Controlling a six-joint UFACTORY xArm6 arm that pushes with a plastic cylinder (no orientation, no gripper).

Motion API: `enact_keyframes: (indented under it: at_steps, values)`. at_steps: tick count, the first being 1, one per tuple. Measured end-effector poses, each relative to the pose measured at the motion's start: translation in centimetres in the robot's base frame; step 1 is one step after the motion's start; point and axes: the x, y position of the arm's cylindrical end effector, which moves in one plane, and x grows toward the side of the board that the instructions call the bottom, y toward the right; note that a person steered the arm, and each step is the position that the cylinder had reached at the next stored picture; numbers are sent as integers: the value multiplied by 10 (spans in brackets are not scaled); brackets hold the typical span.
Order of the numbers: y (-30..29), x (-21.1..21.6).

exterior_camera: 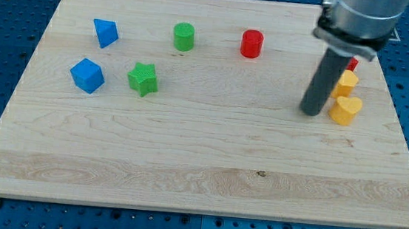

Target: Push yellow heart closer to yellow hexagon

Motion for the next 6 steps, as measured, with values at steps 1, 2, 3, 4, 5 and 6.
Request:
enact_keyframes:
  at_steps: [1, 2, 3, 4, 5, 6]
  values:
    - [-27, 58]
    - [36, 102]
    - [62, 90]
    - [62, 88]
    - [61, 46]
    - [60, 44]
